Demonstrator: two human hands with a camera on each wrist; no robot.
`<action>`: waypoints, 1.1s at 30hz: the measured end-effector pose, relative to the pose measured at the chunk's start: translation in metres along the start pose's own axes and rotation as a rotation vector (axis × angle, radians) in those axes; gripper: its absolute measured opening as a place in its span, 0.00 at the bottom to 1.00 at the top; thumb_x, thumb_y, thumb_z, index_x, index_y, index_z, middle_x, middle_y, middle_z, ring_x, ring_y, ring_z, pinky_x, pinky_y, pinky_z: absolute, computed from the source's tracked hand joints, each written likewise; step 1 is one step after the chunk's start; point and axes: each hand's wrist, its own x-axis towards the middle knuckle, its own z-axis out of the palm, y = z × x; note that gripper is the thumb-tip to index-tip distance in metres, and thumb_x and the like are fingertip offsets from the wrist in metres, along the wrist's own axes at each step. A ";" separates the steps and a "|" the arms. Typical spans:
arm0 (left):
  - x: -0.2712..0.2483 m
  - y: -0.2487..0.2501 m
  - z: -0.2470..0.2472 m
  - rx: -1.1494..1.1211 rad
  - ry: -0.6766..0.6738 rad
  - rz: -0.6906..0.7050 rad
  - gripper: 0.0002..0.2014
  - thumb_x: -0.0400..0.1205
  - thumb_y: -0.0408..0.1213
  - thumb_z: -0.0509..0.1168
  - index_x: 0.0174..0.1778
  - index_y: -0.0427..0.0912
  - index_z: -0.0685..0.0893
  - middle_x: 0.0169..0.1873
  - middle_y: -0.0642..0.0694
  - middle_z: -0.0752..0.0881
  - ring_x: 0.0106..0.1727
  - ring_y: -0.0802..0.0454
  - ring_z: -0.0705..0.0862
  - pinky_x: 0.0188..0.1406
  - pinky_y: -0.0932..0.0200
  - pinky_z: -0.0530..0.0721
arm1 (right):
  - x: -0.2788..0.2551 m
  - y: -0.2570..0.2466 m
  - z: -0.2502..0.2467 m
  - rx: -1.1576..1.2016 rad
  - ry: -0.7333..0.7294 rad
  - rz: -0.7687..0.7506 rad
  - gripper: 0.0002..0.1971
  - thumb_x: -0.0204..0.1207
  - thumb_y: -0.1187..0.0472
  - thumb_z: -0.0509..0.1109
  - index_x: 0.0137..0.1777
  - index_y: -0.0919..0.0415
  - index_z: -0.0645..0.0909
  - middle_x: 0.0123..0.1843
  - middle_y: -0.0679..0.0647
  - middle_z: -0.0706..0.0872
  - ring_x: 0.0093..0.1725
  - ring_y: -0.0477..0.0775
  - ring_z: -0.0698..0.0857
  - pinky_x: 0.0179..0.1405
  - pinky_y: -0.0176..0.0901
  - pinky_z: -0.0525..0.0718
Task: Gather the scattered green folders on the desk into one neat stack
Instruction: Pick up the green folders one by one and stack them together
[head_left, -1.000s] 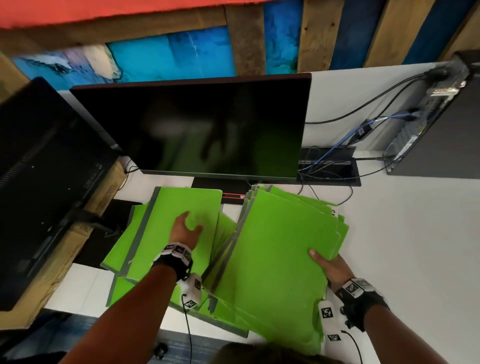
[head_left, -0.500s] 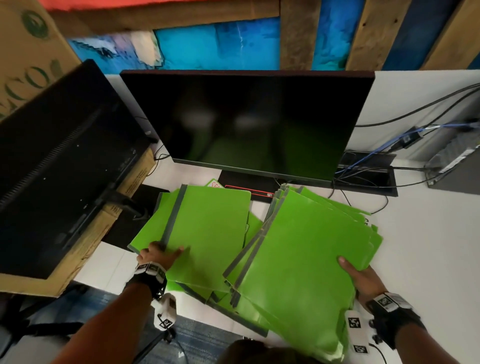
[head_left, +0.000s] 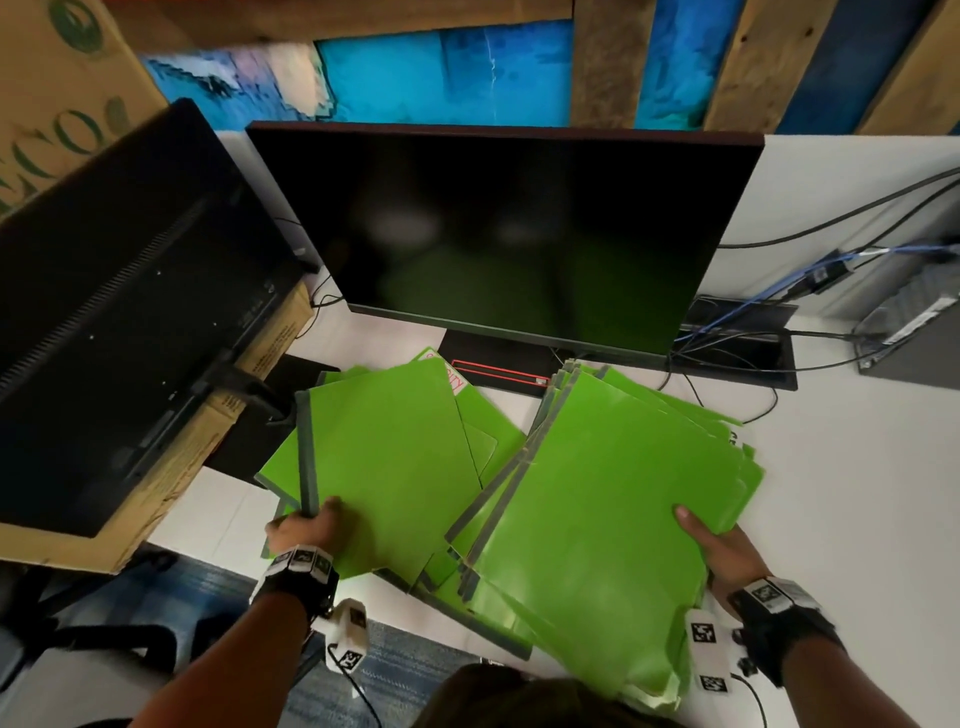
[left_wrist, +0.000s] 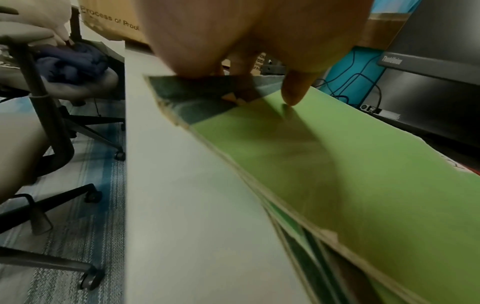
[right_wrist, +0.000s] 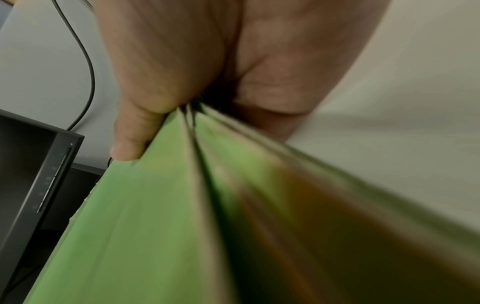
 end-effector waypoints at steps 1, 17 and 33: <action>0.002 0.002 -0.001 -0.056 0.000 -0.003 0.31 0.79 0.55 0.65 0.67 0.31 0.79 0.66 0.27 0.75 0.66 0.30 0.76 0.71 0.43 0.71 | -0.001 -0.002 0.001 -0.002 0.005 -0.001 0.34 0.62 0.49 0.79 0.69 0.59 0.77 0.64 0.61 0.85 0.59 0.62 0.85 0.61 0.58 0.80; 0.002 0.033 -0.020 -0.170 -0.045 0.178 0.28 0.66 0.43 0.81 0.59 0.36 0.83 0.54 0.38 0.88 0.55 0.39 0.87 0.58 0.48 0.84 | -0.003 -0.003 0.002 0.023 -0.034 -0.040 0.45 0.52 0.43 0.83 0.69 0.61 0.77 0.62 0.63 0.85 0.58 0.63 0.85 0.57 0.54 0.80; 0.004 0.065 -0.156 -0.208 0.251 0.408 0.18 0.75 0.44 0.68 0.60 0.43 0.82 0.57 0.35 0.87 0.58 0.35 0.84 0.62 0.42 0.81 | -0.003 0.000 -0.002 0.002 -0.059 -0.060 0.57 0.33 0.32 0.84 0.67 0.55 0.78 0.53 0.53 0.88 0.53 0.55 0.86 0.55 0.52 0.80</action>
